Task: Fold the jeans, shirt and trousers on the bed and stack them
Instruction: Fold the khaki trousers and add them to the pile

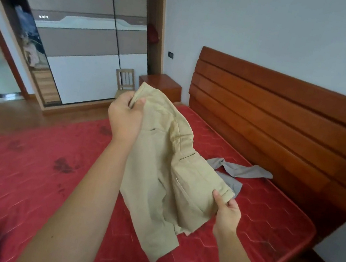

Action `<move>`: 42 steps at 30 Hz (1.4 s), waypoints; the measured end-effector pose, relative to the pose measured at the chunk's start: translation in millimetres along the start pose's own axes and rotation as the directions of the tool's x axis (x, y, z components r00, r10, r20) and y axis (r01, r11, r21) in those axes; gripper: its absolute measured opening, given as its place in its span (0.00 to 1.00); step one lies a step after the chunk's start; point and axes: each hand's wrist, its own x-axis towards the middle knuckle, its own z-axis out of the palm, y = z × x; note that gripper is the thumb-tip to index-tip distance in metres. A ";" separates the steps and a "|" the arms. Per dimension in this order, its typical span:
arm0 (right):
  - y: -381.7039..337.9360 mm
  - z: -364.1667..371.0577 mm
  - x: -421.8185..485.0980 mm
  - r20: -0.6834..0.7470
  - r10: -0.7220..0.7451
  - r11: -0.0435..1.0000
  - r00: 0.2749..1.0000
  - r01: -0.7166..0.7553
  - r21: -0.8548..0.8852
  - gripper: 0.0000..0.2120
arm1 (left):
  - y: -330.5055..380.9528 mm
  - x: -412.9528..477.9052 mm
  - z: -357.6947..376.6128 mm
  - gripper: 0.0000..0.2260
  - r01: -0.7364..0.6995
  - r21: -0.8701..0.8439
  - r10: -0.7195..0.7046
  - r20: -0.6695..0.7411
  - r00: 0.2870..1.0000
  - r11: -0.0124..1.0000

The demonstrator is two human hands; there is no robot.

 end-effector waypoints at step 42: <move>-369.8 307.7 -52.7 0.907 -0.417 0.900 0.057 0.161 0.404 0.23 | 206.4 167.2 -145.4 0.26 0.014 -0.493 0.178 0.340 0.923 0.870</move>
